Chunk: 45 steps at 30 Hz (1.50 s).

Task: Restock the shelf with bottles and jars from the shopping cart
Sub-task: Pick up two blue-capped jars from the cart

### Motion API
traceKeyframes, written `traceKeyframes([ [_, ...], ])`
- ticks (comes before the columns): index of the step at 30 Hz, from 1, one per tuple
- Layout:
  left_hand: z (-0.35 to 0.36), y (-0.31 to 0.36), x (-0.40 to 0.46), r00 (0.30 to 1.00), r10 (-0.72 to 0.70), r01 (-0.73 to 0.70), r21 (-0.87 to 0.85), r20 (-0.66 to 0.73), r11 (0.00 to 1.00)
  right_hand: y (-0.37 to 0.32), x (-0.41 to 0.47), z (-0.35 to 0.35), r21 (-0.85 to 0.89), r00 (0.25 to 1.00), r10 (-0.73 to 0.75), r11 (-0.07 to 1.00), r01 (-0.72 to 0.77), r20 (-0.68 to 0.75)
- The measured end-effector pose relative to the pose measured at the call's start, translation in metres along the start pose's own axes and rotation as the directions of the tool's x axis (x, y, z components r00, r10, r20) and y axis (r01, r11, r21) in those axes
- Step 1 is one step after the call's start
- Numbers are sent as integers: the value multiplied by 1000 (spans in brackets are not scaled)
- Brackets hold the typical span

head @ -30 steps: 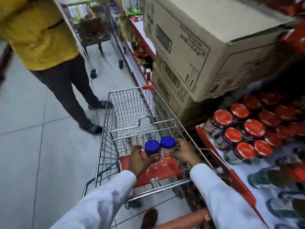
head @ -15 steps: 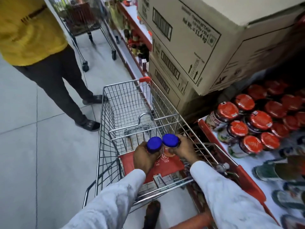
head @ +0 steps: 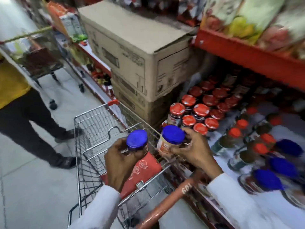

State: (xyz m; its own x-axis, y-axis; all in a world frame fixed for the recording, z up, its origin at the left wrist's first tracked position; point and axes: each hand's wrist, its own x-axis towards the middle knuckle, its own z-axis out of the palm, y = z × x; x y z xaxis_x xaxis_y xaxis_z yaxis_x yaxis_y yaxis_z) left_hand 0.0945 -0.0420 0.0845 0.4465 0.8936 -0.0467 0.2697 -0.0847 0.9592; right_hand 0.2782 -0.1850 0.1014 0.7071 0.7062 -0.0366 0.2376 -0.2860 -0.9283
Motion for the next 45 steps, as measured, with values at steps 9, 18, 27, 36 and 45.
traceKeyframes([
  [9,86,101,-76,894,267,-233,-137,360,963,-28,-127,-137,49,926,-57,996,81,-373],
  [18,207,114,-168,723,305,-290,-128,621,948,30,-255,-229,48,702,89,996,-77,-707],
  [27,307,85,-241,603,185,-335,36,776,942,113,-318,-266,-11,552,172,950,-312,-816],
  [36,355,74,-275,624,98,-326,144,775,934,168,-305,-267,4,562,235,924,-381,-793],
  [45,361,68,-276,605,59,-293,153,794,944,181,-300,-273,46,557,311,898,-438,-770],
])
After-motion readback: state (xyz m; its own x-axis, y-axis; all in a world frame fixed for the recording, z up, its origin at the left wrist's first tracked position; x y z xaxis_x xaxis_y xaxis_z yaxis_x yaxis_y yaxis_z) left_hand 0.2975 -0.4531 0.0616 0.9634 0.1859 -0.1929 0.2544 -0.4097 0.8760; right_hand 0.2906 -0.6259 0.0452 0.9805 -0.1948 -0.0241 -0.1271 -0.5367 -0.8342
